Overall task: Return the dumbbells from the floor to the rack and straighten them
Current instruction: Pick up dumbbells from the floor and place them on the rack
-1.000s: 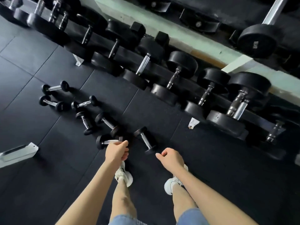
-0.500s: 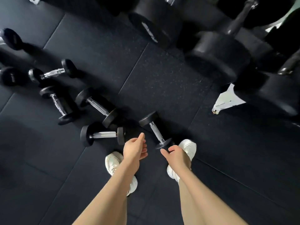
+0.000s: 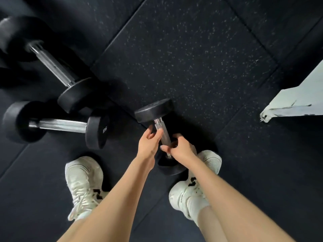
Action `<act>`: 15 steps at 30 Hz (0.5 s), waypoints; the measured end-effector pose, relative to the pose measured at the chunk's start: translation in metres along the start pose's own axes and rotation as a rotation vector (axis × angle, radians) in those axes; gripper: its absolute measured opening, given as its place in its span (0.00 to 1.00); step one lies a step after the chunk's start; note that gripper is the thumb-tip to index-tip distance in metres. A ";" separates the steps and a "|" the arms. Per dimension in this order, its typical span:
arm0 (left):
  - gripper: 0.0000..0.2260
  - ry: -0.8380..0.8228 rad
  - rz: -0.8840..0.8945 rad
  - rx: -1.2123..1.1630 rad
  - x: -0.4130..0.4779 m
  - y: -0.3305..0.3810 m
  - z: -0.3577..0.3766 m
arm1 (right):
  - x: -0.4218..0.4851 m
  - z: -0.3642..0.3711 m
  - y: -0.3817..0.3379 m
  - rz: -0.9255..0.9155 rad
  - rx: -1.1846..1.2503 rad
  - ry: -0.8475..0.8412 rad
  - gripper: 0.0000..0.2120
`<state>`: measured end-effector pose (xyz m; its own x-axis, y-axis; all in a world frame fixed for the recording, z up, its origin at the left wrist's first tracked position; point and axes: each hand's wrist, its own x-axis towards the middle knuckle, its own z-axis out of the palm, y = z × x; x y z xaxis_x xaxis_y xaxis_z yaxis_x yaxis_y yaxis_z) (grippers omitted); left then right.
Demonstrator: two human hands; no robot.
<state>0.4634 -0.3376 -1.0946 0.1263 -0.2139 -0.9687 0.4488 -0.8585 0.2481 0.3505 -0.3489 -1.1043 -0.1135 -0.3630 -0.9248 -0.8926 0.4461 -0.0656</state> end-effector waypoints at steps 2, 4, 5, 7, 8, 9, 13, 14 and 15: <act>0.19 -0.027 0.034 -0.013 0.012 -0.003 0.006 | 0.013 0.003 0.005 -0.002 0.017 -0.080 0.30; 0.13 -0.046 0.044 -0.050 0.023 -0.004 0.010 | 0.021 0.003 0.008 -0.024 0.028 -0.129 0.27; 0.09 -0.054 0.053 -0.079 0.027 -0.004 0.012 | 0.022 0.002 0.010 -0.038 0.036 -0.140 0.26; 0.04 -0.055 0.060 -0.120 0.029 -0.003 0.016 | 0.023 0.001 0.012 -0.058 0.061 -0.146 0.22; 0.04 -0.039 0.058 -0.128 0.029 -0.002 0.018 | 0.022 0.001 0.013 -0.063 0.076 -0.143 0.20; 0.05 -0.017 0.059 -0.131 0.026 -0.001 0.020 | 0.020 0.002 0.013 -0.064 0.093 -0.138 0.19; 0.05 0.039 0.026 -0.140 0.007 0.005 0.022 | 0.000 0.001 0.011 -0.054 0.108 -0.130 0.20; 0.05 0.045 0.022 -0.124 -0.001 0.006 0.020 | -0.009 -0.002 0.011 -0.050 0.106 -0.137 0.20; 0.05 0.051 0.018 -0.109 -0.012 0.007 0.018 | -0.020 -0.005 0.010 -0.045 0.101 -0.147 0.19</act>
<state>0.4491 -0.3489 -1.0817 0.1788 -0.2024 -0.9628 0.5390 -0.7985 0.2679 0.3414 -0.3410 -1.0844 -0.0027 -0.2641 -0.9645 -0.8462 0.5145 -0.1385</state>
